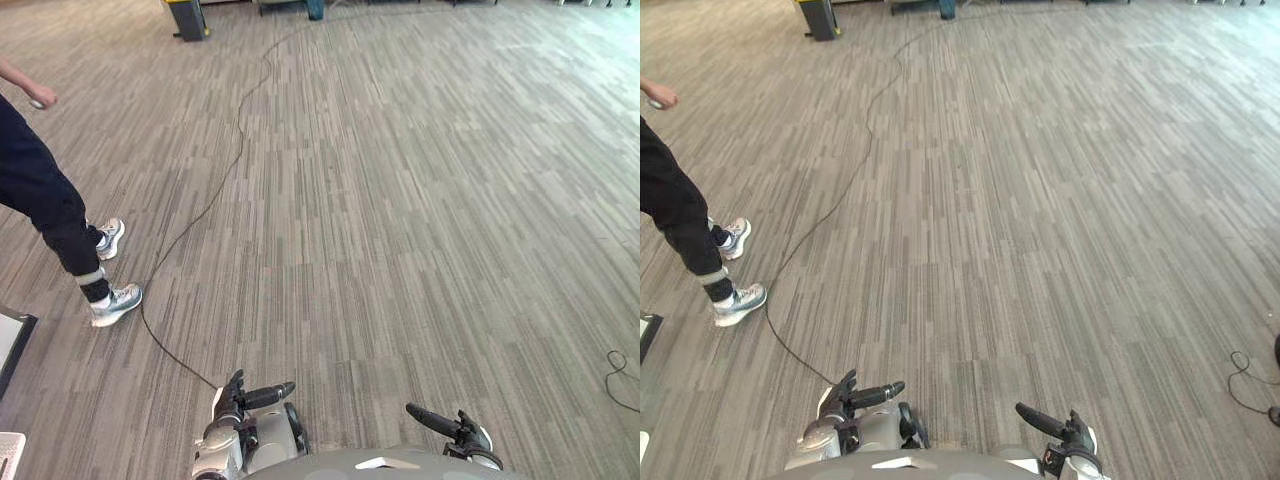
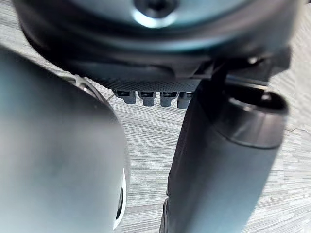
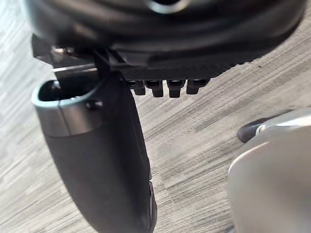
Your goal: Pick up cushions and gather them together orderly.
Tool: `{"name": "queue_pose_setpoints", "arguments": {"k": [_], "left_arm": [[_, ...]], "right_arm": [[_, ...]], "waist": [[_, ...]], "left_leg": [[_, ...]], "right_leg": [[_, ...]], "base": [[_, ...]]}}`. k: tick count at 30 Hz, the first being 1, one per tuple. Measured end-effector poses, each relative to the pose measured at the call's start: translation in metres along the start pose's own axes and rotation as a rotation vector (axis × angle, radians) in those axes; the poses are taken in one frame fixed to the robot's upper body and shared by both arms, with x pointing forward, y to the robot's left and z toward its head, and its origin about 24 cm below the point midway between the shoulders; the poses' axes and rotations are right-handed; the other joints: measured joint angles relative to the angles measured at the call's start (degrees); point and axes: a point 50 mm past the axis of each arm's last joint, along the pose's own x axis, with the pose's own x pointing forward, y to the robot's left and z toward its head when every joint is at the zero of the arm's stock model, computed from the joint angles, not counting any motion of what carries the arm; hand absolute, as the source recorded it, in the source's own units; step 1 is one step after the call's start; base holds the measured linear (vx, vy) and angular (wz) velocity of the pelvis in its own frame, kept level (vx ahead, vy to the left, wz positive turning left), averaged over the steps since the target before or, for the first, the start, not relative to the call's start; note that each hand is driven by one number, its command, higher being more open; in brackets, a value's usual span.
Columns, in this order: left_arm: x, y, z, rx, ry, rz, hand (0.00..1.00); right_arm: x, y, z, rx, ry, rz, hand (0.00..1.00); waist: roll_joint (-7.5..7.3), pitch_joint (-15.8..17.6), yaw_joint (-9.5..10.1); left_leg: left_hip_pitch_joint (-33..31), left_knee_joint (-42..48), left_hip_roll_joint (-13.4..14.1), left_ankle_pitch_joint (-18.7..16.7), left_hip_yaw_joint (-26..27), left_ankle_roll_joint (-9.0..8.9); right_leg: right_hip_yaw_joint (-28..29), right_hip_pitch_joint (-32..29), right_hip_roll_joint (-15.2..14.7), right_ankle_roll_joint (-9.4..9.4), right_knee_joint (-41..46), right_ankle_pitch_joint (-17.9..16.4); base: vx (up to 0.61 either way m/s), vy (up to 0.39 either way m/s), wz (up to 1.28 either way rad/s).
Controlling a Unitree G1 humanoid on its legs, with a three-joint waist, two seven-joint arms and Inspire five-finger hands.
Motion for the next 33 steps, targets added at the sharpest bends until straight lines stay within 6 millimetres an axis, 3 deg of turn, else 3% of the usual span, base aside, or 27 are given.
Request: {"name": "queue_pose_setpoints", "arguments": {"k": [1, 2, 3, 4, 5, 6, 7, 8, 9, 11, 13, 15, 16, 17, 18, 19, 20, 21, 22, 23, 25, 26, 27, 29, 30, 31, 33], "left_arm": [[0.002, 0.001, 0.003, 0.015, -0.001, -0.003, 1.0], [0.004, 0.006, 0.008, 0.025, -0.007, 0.007, 1.0], [0.005, 0.008, 0.01, 0.029, -0.012, 0.012, 1.0], [0.005, 0.012, 0.009, 0.036, -0.004, 0.02, 1.0], [0.005, 0.012, 0.009, 0.038, -0.004, 0.021, 1.0], [0.005, 0.013, 0.006, 0.049, 0.008, 0.023, 1.0], [0.004, 0.013, 0.005, 0.054, 0.016, 0.021, 1.0], [0.004, 0.011, 0.001, 0.069, 0.031, 0.011, 1.0], [0.003, 0.01, -0.002, 0.091, 0.045, 0.004, 1.0], [0.001, 0.008, -0.009, 0.123, 0.065, -0.01, 1.0], [0.001, 0.006, -0.009, 0.141, 0.066, -0.021, 1.0], [0.002, 0.003, -0.008, 0.141, 0.07, -0.028, 1.0], [0.002, 0.0, -0.009, 0.137, 0.072, -0.035, 1.0], [0.002, 0.0, -0.01, 0.137, 0.076, -0.035, 1.0], [0.002, 0.0, -0.01, 0.138, 0.076, -0.038, 1.0], [0.002, -0.001, -0.011, 0.136, 0.081, -0.039, 1.0], [0.001, -0.008, -0.013, 0.118, 0.087, -0.051, 1.0], [0.001, -0.011, -0.013, 0.108, 0.086, -0.056, 1.0], [0.001, -0.012, -0.014, 0.1, 0.089, -0.055, 1.0], [0.0, -0.012, -0.014, 0.093, 0.09, -0.052, 1.0], [0.001, -0.01, -0.009, 0.023, 0.06, -0.035, 1.0], [0.0, -0.009, -0.007, 0.003, 0.049, -0.026, 1.0], [0.0, -0.008, -0.005, -0.014, 0.035, -0.017, 1.0], [0.0, -0.005, 0.002, -0.015, -0.011, -0.007, 1.0], [-0.001, -0.003, 0.005, -0.018, -0.037, -0.003, 1.0], [-0.001, -0.005, 0.009, -0.023, -0.058, -0.007, 1.0], [0.0, -0.011, 0.015, -0.04, -0.081, -0.021, 1.0]], "right_arm": [[0.0, 0.003, 0.0, 0.001, 0.004, 0.005, 1.0], [-0.001, 0.009, -0.002, 0.008, 0.009, 0.022, 1.0], [-0.001, 0.011, -0.003, 0.01, 0.012, 0.024, 1.0], [-0.001, 0.012, -0.005, -0.001, 0.02, 0.029, 1.0], [-0.001, 0.013, -0.005, -0.007, 0.018, 0.032, 1.0], [-0.001, 0.015, -0.003, -0.016, 0.011, 0.041, 1.0], [-0.001, 0.015, -0.001, -0.016, 0.002, 0.045, 1.0], [0.0, 0.016, 0.002, -0.018, -0.013, 0.049, 1.0], [0.0, 0.016, 0.007, -0.022, -0.028, 0.052, 1.0], [0.002, 0.013, 0.017, -0.051, -0.067, 0.053, 1.0], [0.002, 0.013, 0.025, -0.083, -0.107, 0.061, 1.0], [0.001, 0.015, 0.03, -0.083, -0.128, 0.069, 1.0], [0.001, 0.014, 0.03, -0.083, -0.129, 0.069, 1.0], [0.001, 0.014, 0.028, -0.079, -0.122, 0.067, 1.0], [0.001, 0.014, 0.024, -0.075, -0.113, 0.066, 1.0], [0.001, 0.013, 0.026, -0.072, -0.116, 0.064, 1.0], [0.002, 0.015, 0.035, -0.074, -0.141, 0.068, 1.0], [0.003, 0.013, 0.037, -0.046, -0.141, 0.063, 1.0], [0.003, 0.012, 0.036, -0.037, -0.137, 0.059, 1.0], [0.002, 0.008, 0.031, -0.023, -0.115, 0.046, 1.0], [0.0, 0.002, 0.022, -0.024, -0.1, 0.033, 1.0], [0.0, 0.001, 0.021, -0.024, -0.1, 0.028, 1.0], [-0.001, 0.0, 0.019, -0.025, -0.096, 0.024, 1.0], [-0.002, 0.0, 0.013, -0.02, -0.081, 0.021, 1.0], [-0.003, -0.001, 0.008, -0.017, -0.069, 0.019, 1.0], [-0.002, -0.002, 0.008, -0.013, -0.064, 0.015, 1.0], [-0.002, 0.001, 0.01, -0.003, -0.066, 0.018, 1.0]], "waist": [[-0.55, 0.08, 0.1], [-2.28, -0.19, -0.17], [-2.64, -0.21, -0.15], [-3.55, -0.74, 0.2], [-3.75, -0.96, 0.21], [-3.96, -1.21, 0.13], [-4.08, -1.21, 0.07], [-4.09, -0.92, 0.01], [-3.58, -0.57, -0.45], [-2.06, 0.28, -1.07], [-1.17, 0.82, -1.45], [-1.22, 1.06, -2.21], [-1.3, 1.52, -2.72], [-1.74, 1.75, -2.89], [-2.12, 2.08, -3.07], [-2.15, 2.3, -3.44], [-0.3, 2.65, -2.97], [0.21, 3.02, -3.11], [0.4, 2.97, -3.21], [0.92, 2.76, -3.76], [1.56, 2.73, -3.25], [1.93, 2.66, -2.92], [2.11, 2.81, -2.59], [1.25, 2.93, -2.09], [0.9, 2.81, -1.79], [0.92, 2.8, -1.55], [0.65, 2.94, -0.07]], "left_leg": [[0.07, 1.14, -0.85, -0.46, 0.04, 3.39], [-1.97, 7.52, -1.08, -5.14, -0.03, 5.02], [-2.13, 9.18, -1.14, -6.53, 0.0, 5.47], [-1.03, 12.56, -1.41, -10.75, 0.89, 6.39], [-0.47, 12.61, -1.6, -11.47, 1.12, 6.49], [1.59, 12.13, -2.32, -13.53, 1.52, 6.46], [3.27, 11.26, -2.83, -14.37, 1.83, 6.6], [7.03, 8.86, -3.85, -15.28, 2.39, 6.56], [11.83, 6.0, -4.59, -15.88, 2.51, 6.6], [19.27, 1.01, -4.44, -15.84, 2.45, 6.33], [24.99, -3.02, -3.65, -15.69, 2.46, 6.08], [28.14, -5.67, -3.02, -15.69, 2.15, 6.06], [30.33, -7.66, -2.86, -15.76, 1.4, 5.94], [32.49, -9.45, -3.19, -16.22, 0.7, 4.79], [33.81, -10.23, -3.51, -16.8, -0.17, 3.72], [35.19, -10.67, -3.28, -17.47, -1.12, 2.59], [35.83, -10.3, -1.79, -17.46, -1.44, 2.11], [35.92, -6.78, -0.56, -17.47, -2.25, 1.11], [35.72, -4.88, 0.16, -17.55, -2.49, 0.62], [33.3, 3.25, 2.71, -17.62, -3.76, -1.49], [24.39, 27.05, 8.03, -14.09, -6.75, -6.51], [21.39, 34.7, 9.85, -13.79, -6.5, -7.01], [17.68, 42.79, 12.09, -14.04, -5.24, -6.58], [12.87, 46.97, 13.46, -15.15, -2.17, -4.73], [9.42, 44.47, 13.33, -16.46, 1.08, -3.03], [6.74, 38.9, 12.16, -17.29, 2.97, -1.9], [3.81, 22.01, 7.65, -16.83, 3.58, -1.92]], "right_leg": [[0.09, 0.35, -0.83, 1.35, 0.1, 0.95], [0.45, -0.21, -1.87, 2.21, 2.26, 1.89], [0.74, -0.22, -2.18, 2.21, 3.34, 1.89], [2.22, -2.12, -3.01, 2.49, 11.14, 2.06], [2.4, -3.1, -3.36, 3.16, 13.84, 2.44], [2.78, -6.67, -4.16, 5.84, 23.22, 4.95], [2.83, -9.46, -4.75, 7.19, 29.83, 8.06], [2.6, -14.5, -6.22, 8.76, 40.74, 14.37], [0.36, -19.0, -7.35, 5.81, 50.89, 12.4], [-4.58, -23.19, -6.61, 2.14, 55.64, 7.13], [-9.94, -28.32, -4.16, -0.34, 50.85, 2.56], [-12.39, -33.85, -1.21, -0.67, 37.58, 1.95], [-12.09, -35.21, 0.25, 0.44, 27.44, 4.11], [-11.16, -34.79, 0.88, 1.67, 16.91, 8.4], [-10.75, -34.34, 0.8, 1.25, 14.38, 14.37], [-10.78, -33.59, 1.31, -1.64, 15.01, 17.61], [-10.9, -35.12, 2.33, -2.79, 20.08, 12.91], [-11.75, -34.99, 2.05, -3.6, 24.77, 7.91], [-12.21, -34.35, 2.09, -3.72, 25.41, 6.72], [-13.98, -31.58, 2.44, -4.06, 25.36, 4.42], [-15.88, -25.74, 4.54, -4.93, 22.67, 2.28], [-15.96, -23.75, 5.7, -4.91, 21.27, 1.74], [-15.98, -20.38, 7.09, -5.2, 19.14, 1.23], [-15.93, -15.21, 7.7, -5.42, 15.7, 0.66], [-15.59, -11.6, 7.69, -5.79, 12.56, 0.19], [-14.92, -8.7, 7.54, -4.75, 10.02, 0.76], [-12.67, -4.9, 6.15, -3.79, 6.64, 0.95]], "base": [[0.56, 0.295, -0.1], [0.46, 0.238, -0.01], [0.55, 0.288, 0.01], [0.37, 0.195, -0.09], [0.57, 0.305, -0.17], [0.39, 0.217, -0.13], [0.5, 0.27, -0.18], [0.51, 0.232, -0.18], [0.51, 0.202, -0.16], [0.5, 0.118, -0.06], [0.47, 0.034, 0.05], [0.51, -0.09, 0.34], [0.58, -0.175, 0.58], [0.6, -0.233, 0.55], [0.51, -0.229, 0.49], [0.51, -0.234, 0.19], [0.62, -0.292, 0.17], [0.62, -0.29, 0.1], [0.62, -0.309, 0.45], [0.41, -0.2, 0.56], [0.42, -0.212, 0.4], [0.42, -0.18, -0.03], [0.42, -0.123, -0.09], [0.49, -0.091, -0.03], [0.49, -0.024, -0.09], [0.34, -0.002, -0.23], [0.36, 0.072, -0.47]]}}
